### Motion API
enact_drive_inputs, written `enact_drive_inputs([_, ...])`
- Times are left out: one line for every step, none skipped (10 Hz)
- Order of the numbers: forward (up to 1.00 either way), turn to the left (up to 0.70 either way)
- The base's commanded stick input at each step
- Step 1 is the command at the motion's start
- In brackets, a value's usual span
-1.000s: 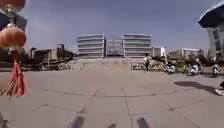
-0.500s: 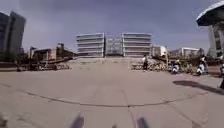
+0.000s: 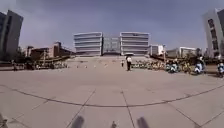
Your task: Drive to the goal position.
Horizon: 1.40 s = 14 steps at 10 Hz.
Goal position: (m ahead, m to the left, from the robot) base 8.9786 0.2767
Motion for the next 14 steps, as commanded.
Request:
enact_drive_inputs([0.99, 0.0])
enact_drive_inputs([0.97, 0.0])
enact_drive_inputs([0.9, 0.0])
enact_drive_inputs([0.86, 0.0])
enact_drive_inputs([0.89, 0.0])
enact_drive_inputs([0.89, 0.0])
enact_drive_inputs([0.9, 0.0])
enact_drive_inputs([0.89, 0.0])
enact_drive_inputs([0.87, 0.0])
enact_drive_inputs([0.86, 0.0])
enact_drive_inputs([0.87, 0.0])
enact_drive_inputs([0.88, 0.0])
enact_drive_inputs([0.88, 0.0])
enact_drive_inputs([0.88, 0.0])
